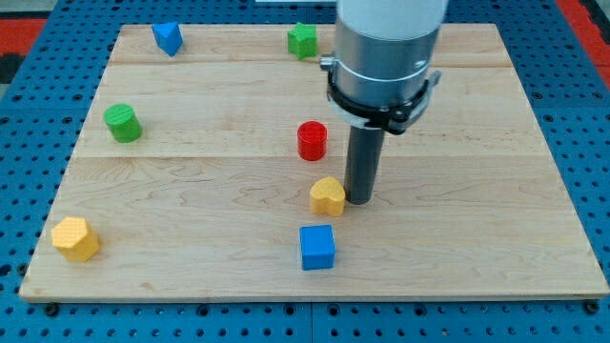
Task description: Slide red circle down a bit
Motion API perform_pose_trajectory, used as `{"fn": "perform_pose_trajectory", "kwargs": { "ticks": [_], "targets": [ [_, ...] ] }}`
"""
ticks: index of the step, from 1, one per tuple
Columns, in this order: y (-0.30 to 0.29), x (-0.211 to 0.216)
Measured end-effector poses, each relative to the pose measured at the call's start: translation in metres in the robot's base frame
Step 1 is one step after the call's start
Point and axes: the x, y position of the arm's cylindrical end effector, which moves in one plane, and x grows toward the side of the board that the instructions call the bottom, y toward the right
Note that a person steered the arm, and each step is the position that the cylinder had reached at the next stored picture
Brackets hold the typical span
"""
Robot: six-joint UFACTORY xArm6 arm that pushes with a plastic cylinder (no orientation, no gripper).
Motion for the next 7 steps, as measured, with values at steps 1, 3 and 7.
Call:
{"fn": "perform_pose_trajectory", "kwargs": {
  "ticks": [1,3,7],
  "targets": [
    [0.003,0.000],
    [-0.029,0.000],
    [0.012,-0.147]
  ]
}}
